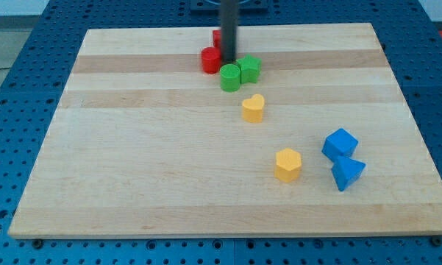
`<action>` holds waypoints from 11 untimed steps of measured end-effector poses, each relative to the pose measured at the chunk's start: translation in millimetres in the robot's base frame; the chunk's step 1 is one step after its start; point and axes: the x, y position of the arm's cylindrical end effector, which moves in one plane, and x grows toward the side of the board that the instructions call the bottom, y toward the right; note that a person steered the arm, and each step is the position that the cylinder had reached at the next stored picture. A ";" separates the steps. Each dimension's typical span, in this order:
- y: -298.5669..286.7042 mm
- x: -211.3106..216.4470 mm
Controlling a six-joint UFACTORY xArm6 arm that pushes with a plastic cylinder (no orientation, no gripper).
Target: Push the green star into the green circle
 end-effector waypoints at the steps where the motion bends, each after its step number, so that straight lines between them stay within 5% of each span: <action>1: -0.6 7.3; 4: 111.9 -12.6; 7: -2.0 50.8; 9: 35.5 -2.3; 11: 75.6 39.0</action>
